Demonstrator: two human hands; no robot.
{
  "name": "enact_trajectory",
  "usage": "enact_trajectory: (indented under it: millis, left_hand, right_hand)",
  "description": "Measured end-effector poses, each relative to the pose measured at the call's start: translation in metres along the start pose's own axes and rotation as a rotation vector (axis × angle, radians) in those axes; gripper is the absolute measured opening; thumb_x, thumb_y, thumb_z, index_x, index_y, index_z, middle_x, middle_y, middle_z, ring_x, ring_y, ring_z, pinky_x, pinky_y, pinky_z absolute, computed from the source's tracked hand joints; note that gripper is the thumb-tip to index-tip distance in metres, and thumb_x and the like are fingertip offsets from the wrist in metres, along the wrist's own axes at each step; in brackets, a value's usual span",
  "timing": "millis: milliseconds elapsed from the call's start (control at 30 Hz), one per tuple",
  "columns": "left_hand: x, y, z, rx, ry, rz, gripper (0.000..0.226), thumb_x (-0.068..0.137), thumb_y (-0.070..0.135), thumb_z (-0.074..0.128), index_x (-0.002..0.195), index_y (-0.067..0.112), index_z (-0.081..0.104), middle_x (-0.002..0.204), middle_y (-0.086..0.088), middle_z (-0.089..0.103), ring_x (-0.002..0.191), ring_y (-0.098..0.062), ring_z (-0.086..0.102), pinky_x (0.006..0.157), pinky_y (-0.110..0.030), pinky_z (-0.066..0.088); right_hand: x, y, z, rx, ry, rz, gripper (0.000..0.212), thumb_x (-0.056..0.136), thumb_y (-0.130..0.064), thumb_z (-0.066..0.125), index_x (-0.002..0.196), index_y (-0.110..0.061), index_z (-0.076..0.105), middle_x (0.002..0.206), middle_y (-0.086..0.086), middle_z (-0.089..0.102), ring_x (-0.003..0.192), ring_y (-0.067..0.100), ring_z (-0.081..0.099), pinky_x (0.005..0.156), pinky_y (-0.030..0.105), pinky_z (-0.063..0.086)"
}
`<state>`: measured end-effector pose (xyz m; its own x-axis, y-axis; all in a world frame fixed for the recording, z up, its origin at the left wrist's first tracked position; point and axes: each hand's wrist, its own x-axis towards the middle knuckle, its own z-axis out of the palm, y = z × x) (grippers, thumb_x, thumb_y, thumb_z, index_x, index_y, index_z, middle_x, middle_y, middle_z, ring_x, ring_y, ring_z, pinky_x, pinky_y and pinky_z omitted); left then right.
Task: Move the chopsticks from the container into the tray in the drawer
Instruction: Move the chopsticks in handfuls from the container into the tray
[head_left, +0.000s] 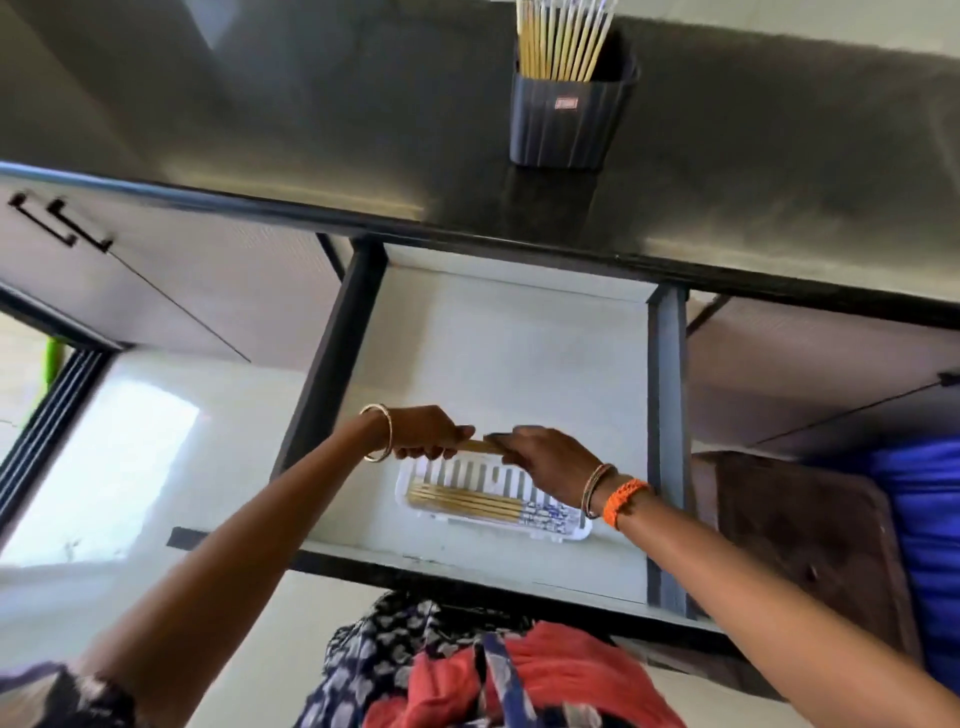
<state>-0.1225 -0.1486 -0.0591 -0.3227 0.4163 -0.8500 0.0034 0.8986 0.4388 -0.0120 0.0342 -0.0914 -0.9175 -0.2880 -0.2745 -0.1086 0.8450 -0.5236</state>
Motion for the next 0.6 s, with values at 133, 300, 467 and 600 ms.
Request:
enact_trajectory:
  millis: [133,300,467,600]
  left_hand:
    - [0.004,-0.019,0.017,-0.09,0.123,-0.043,0.039,0.096,0.037,0.035,0.08,0.011,0.061,0.062,-0.002,0.052,0.045,-0.015,0.039,0.043,-0.02,0.032]
    - [0.01,-0.056,0.023,-0.051,0.767,0.001,0.024,0.088,0.008,0.042,0.092,0.003,0.065,0.1,-0.019,0.068,0.089,-0.034,0.062,0.077,-0.036,0.05]
    - [0.021,-0.082,0.027,-0.21,0.477,-0.089,0.024,0.091,0.017,0.052,0.107,0.005,0.065,0.102,-0.017,0.066,0.088,-0.032,0.064,0.083,-0.039,0.055]
    - [0.03,-0.085,0.036,-0.321,0.351,-0.144,0.02,0.089,0.011,0.053,0.101,-0.003,0.063,0.103,-0.025,0.067,0.095,-0.039,0.066,0.087,-0.048,0.055]
  right_hand:
    - [0.0,0.008,0.03,0.154,-0.042,0.071,0.041,0.093,0.001,0.045,0.128,-0.018,0.054,0.099,0.01,0.061,0.094,0.029,0.06,0.073,0.023,0.037]
    - [-0.003,0.021,0.049,0.023,-0.1,0.149,0.046,0.092,0.001,0.042,0.135,-0.016,0.046,0.108,0.016,0.057,0.101,0.034,0.057,0.079,0.03,0.041]
    - [0.006,0.006,0.058,-0.049,-0.074,0.184,0.049,0.091,0.001,0.037,0.139,-0.009,0.037,0.114,0.023,0.055,0.108,0.038,0.053,0.087,0.041,0.043]
    - [0.013,0.002,0.067,-0.214,-0.062,0.086,0.063,0.086,0.011,0.036,0.144,-0.01,0.025,0.117,0.02,0.053,0.109,0.035,0.052,0.092,0.042,0.045]
